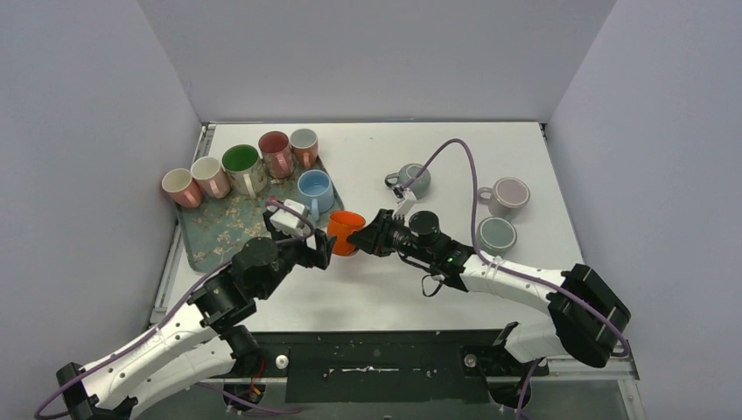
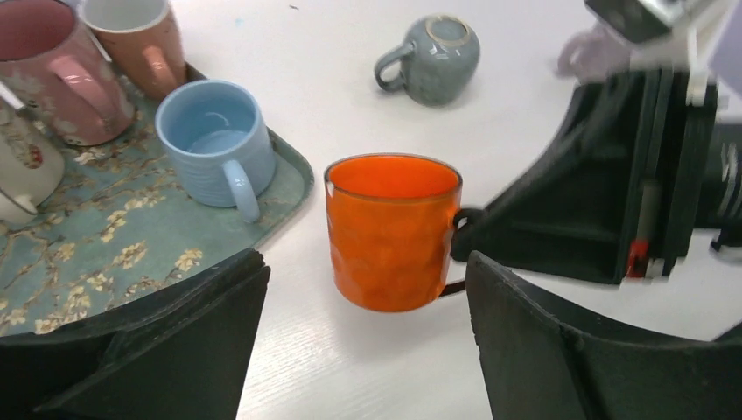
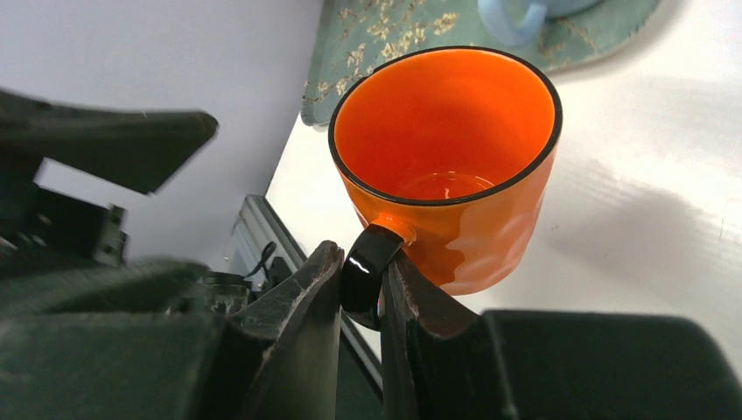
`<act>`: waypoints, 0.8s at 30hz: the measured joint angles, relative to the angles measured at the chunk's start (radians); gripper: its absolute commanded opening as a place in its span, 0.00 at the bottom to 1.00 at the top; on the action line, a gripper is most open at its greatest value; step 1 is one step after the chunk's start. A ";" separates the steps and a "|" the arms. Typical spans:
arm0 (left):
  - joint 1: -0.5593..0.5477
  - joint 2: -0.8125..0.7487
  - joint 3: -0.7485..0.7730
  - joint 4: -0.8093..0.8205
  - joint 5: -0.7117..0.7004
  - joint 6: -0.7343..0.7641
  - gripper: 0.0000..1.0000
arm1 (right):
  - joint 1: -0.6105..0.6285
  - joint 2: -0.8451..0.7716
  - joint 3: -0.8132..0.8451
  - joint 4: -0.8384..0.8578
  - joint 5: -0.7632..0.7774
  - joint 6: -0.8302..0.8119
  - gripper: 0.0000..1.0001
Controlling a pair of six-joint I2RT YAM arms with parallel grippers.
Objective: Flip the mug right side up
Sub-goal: Turn over the cup at the center of the board, then place the cup on the tray.
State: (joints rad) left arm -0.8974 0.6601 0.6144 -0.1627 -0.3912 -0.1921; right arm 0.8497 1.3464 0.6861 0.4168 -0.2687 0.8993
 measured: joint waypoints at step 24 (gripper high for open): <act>0.118 0.087 0.735 -0.496 0.022 -0.261 0.97 | 0.153 0.499 0.284 0.364 -0.027 -0.534 0.00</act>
State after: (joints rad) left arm -0.7792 0.7475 1.3499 -0.6590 -0.3695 -0.4530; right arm 1.0031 1.8454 0.9699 0.7803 -0.2955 0.3656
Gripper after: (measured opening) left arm 0.973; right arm 0.184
